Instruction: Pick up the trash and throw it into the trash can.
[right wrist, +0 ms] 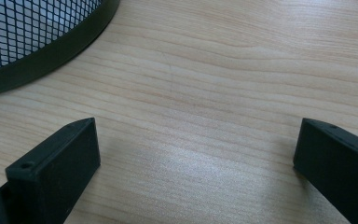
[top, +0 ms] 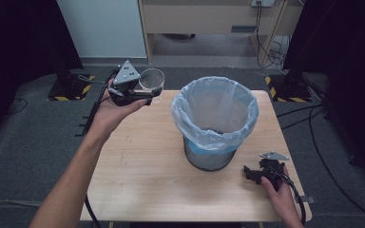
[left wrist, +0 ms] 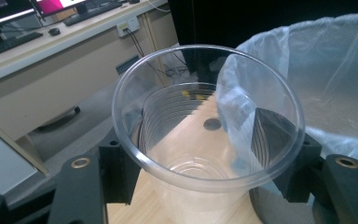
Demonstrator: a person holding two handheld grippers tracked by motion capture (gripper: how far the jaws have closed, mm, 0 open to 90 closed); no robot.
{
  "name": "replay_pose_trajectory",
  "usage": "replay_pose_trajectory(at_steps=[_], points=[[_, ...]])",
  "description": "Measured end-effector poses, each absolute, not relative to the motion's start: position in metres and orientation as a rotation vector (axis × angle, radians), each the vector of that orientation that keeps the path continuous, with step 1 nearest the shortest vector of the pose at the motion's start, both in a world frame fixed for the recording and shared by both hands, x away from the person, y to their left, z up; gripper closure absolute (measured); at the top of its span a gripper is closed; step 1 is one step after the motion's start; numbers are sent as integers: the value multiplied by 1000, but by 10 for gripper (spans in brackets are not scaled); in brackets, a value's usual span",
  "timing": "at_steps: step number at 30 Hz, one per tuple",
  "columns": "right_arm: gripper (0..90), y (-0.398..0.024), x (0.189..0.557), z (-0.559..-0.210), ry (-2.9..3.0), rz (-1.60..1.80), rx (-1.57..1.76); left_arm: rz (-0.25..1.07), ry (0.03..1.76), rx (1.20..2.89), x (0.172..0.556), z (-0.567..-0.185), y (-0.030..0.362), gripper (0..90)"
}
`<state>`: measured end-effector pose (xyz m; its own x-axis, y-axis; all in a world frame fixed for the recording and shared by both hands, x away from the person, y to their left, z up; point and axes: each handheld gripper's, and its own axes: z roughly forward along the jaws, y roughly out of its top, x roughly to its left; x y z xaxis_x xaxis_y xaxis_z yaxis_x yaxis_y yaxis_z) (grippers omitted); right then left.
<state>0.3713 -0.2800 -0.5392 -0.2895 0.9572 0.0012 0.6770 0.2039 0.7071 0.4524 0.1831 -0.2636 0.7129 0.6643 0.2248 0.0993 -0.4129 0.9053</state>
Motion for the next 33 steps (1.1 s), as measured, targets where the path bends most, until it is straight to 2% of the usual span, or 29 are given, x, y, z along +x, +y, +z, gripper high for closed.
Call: replay_pose_trajectory(at_steps=[33], points=[[4,-280,371,-539,2042,848,1514,708,507,1919,446,-231,159,351]])
